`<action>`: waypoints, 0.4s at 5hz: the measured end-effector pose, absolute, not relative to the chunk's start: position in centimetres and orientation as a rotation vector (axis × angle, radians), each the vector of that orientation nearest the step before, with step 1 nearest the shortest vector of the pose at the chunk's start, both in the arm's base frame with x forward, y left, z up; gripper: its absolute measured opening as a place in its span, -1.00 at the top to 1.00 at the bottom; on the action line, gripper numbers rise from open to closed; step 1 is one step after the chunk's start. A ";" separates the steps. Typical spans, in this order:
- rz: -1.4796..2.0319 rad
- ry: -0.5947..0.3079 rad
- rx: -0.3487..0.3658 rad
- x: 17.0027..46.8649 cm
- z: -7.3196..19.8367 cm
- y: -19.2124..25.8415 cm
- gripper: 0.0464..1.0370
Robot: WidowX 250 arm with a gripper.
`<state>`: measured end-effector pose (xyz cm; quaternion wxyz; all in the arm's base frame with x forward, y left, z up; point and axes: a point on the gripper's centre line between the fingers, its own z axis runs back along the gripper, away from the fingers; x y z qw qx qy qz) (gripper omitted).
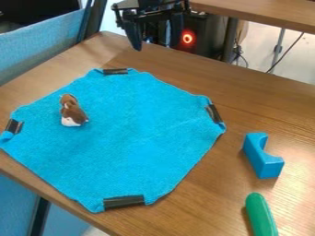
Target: Move the figure to the upper right side
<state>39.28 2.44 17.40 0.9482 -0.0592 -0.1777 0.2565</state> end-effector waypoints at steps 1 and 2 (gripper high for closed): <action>0.528 -0.327 -0.113 39.3 16.0 2.5 -0.93; 0.584 -0.329 -0.083 39.3 14.7 3.1 -0.93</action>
